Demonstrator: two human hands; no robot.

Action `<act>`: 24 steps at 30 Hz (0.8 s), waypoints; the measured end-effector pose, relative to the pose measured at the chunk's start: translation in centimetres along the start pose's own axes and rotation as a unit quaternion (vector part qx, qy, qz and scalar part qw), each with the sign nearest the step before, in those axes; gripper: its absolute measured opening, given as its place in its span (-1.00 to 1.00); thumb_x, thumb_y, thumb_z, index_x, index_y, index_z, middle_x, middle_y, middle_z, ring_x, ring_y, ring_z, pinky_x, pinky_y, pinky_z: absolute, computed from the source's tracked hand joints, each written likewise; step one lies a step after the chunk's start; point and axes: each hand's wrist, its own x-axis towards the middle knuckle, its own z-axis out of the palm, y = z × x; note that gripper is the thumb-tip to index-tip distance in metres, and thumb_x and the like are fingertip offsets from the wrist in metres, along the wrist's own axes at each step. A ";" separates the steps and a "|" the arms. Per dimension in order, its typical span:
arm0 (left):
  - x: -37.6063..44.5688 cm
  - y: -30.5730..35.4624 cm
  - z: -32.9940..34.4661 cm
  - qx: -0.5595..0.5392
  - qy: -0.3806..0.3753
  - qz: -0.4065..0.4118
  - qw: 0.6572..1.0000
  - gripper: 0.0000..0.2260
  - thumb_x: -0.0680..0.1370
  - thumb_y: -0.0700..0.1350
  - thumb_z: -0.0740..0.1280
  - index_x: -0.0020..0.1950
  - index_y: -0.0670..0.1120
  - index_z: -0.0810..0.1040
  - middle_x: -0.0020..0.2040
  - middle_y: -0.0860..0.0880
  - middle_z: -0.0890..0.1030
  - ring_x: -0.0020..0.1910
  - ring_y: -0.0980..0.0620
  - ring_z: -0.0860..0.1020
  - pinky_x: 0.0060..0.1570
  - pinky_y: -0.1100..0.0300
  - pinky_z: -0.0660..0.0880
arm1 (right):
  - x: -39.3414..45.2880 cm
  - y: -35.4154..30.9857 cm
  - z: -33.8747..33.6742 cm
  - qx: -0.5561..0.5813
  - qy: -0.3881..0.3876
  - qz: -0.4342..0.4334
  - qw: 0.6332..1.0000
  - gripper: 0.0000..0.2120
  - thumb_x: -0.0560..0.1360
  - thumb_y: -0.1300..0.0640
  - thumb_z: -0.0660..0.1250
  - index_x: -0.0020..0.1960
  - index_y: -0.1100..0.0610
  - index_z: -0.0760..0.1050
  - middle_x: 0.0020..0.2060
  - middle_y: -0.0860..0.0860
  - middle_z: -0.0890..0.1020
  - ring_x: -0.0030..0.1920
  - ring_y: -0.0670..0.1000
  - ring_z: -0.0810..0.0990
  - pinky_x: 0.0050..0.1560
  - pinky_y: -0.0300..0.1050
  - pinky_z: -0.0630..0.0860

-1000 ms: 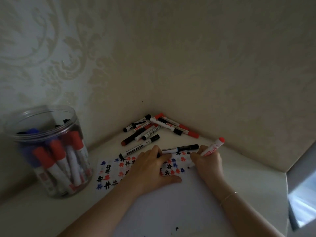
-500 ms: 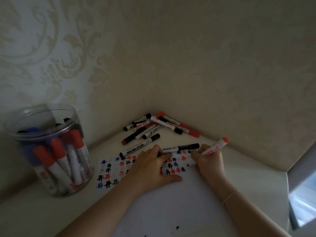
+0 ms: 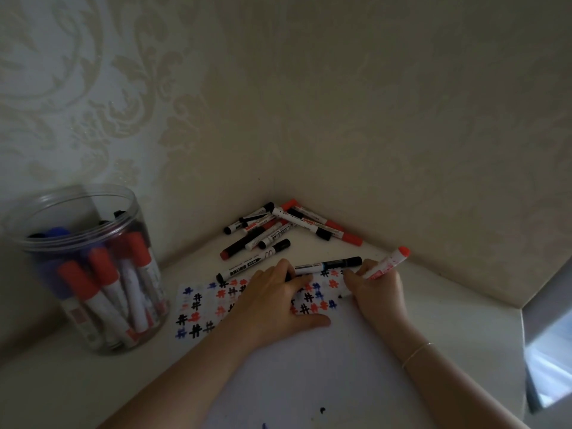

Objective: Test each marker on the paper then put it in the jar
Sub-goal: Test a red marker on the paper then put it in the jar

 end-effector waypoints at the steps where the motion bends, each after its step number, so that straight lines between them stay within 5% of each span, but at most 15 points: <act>1: 0.0 0.0 0.0 -0.002 0.001 0.001 1.000 -0.21 0.37 0.48 0.18 0.51 0.10 0.23 0.12 0.09 0.28 -0.05 0.16 0.21 0.03 0.26 0.21 | 0.0 0.0 0.0 -0.006 0.000 0.004 1.000 -0.67 0.42 0.34 0.34 -0.43 0.15 0.29 -0.50 0.04 0.45 -0.45 0.02 0.42 -0.45 -0.19 0.33; 8: 0.0 -0.1 0.2 -0.020 0.025 0.017 0.999 -0.26 0.42 0.44 0.18 0.51 0.14 0.16 0.09 0.09 0.31 0.00 0.14 0.30 0.01 0.27 0.22 | 0.1 0.0 -0.3 0.031 -0.010 0.012 0.999 -0.67 0.43 0.36 0.33 -0.40 0.16 0.27 -0.53 0.03 0.38 -0.52 -0.04 0.32 -0.53 -0.24 0.27; 11: -0.4 0.0 0.2 -0.098 0.047 0.056 0.992 -0.56 0.62 0.08 0.13 0.48 0.11 0.13 0.08 0.11 0.36 0.04 0.12 0.36 0.06 0.23 0.30 | 0.2 -0.2 -1.2 0.179 0.013 0.017 0.984 -0.74 0.43 0.25 0.44 -0.31 0.20 0.37 -0.57 0.06 0.45 -0.57 -0.03 0.39 -0.55 -0.22 0.34; 13: -0.7 0.1 -0.1 -0.168 0.043 0.055 0.983 -0.63 0.64 -0.09 0.09 0.44 0.12 0.16 0.12 0.10 0.42 0.07 0.12 0.40 0.10 0.17 0.38 | 0.1 -0.4 -1.4 0.245 -0.009 0.018 0.969 -0.81 0.39 0.26 0.47 -0.24 0.23 0.45 -0.47 0.06 0.55 -0.47 0.00 0.53 -0.41 -0.22 0.52; 17: -0.6 0.2 -0.2 -0.211 0.030 0.040 0.976 -0.65 0.65 -0.02 0.14 0.42 0.07 0.18 0.25 0.08 0.49 0.13 0.17 0.48 0.11 0.21 0.46 | 0.2 -0.4 -1.6 0.366 -0.072 0.033 0.927 -0.85 0.47 0.26 0.32 -0.05 0.34 0.58 -0.14 0.20 0.68 -0.13 0.16 0.67 -0.05 -0.10 0.62; 24: 0.0 -0.5 0.6 -0.184 0.092 0.053 0.977 -0.71 0.58 -0.06 0.31 0.29 -0.05 0.49 0.22 0.11 0.42 0.10 0.18 0.48 0.14 0.39 0.40 | -0.3 -0.9 -1.2 0.300 -0.116 0.014 0.947 -0.80 0.50 0.39 0.20 -0.30 0.30 0.44 -0.34 0.25 0.64 -0.40 0.13 0.59 -0.38 -0.15 0.56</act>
